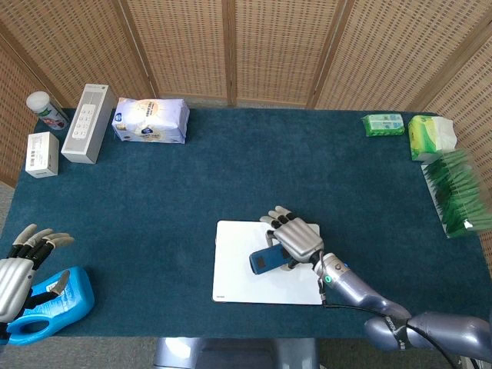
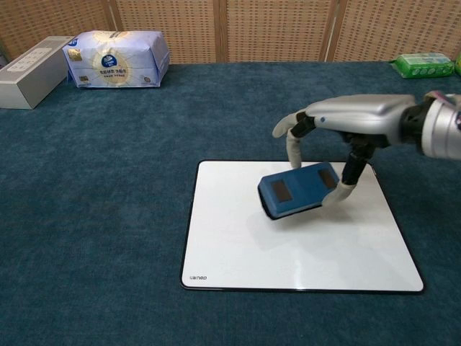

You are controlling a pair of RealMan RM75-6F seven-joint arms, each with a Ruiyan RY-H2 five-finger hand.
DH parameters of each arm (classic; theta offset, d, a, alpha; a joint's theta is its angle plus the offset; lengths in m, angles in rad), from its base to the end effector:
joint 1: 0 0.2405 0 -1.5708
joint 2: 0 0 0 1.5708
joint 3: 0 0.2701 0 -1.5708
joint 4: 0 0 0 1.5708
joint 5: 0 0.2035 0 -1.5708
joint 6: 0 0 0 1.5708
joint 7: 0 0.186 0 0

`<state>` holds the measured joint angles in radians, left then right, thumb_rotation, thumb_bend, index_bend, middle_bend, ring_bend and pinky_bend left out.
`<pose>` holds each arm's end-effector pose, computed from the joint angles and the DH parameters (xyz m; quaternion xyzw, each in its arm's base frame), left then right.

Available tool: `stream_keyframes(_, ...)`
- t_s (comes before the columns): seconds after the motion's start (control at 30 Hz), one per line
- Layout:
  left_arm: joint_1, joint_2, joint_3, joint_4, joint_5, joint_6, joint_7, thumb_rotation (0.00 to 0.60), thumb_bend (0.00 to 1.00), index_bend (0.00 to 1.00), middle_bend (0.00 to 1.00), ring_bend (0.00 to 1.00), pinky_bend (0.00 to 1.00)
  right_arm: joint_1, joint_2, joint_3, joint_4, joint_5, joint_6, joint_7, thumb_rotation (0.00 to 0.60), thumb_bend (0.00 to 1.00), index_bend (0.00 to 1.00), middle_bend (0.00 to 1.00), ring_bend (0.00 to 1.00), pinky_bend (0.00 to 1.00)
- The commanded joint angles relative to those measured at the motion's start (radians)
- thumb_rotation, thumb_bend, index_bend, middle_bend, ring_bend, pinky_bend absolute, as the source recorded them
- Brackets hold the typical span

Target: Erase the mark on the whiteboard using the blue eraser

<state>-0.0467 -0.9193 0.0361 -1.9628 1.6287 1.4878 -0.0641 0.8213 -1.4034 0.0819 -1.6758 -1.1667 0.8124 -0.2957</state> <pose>-0.2560 0.1899 0.1847 -0.5930 -0.4583 -0.4352 0.4988 -0.1197 -0.3505 -0.0308 0.8207 -0.3642 0.3232 0.2988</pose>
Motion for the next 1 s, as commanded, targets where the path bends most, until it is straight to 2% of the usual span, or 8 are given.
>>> stream_keyframes(0.03, 0.002, 0.003, 0.001, 0.009, -0.001, 0.003, -0.014, 0.6, 0.49, 0.25, 0.26, 0.17, 0.0, 0.034, -0.062, 0.012, 0.037, 0.04, -0.026, -0.041, 0.6, 0.0, 0.7, 0.14, 0.0, 0.0)
stream_keyframes(0.2, 0.003, 0.006, 0.01, 0.021, 0.048, 0.021, -0.035, 0.6, 0.49, 0.25, 0.26, 0.17, 0.0, 0.073, -0.123, 0.025, 0.101, 0.095, -0.058, -0.072, 0.6, 0.0, 0.7, 0.14, 0.0, 0.0)
stream_keyframes(0.43, 0.016, 0.001, 0.022, 0.048, 0.031, 0.027, -0.068, 0.6, 0.5, 0.25, 0.26, 0.17, 0.0, 0.076, -0.125, 0.017, 0.143, 0.136, -0.065, -0.077, 0.6, 0.0, 0.7, 0.14, 0.0, 0.0)
stream_keyframes(0.63, 0.021, 0.0, 0.026, 0.063, 0.03, 0.031, -0.084, 0.6, 0.49, 0.25, 0.26, 0.17, 0.0, 0.049, -0.088, -0.006, 0.136, 0.143, -0.049, -0.065, 0.6, 0.0, 0.7, 0.14, 0.0, 0.0)
stream_keyframes(1.0, 0.007, -0.009, 0.022, 0.073, 0.033, 0.017, -0.093, 0.6, 0.5, 0.25, 0.26, 0.17, 0.0, -0.033, 0.037, -0.054, 0.073, 0.13, 0.016, -0.038, 0.6, 0.0, 0.7, 0.14, 0.0, 0.0)
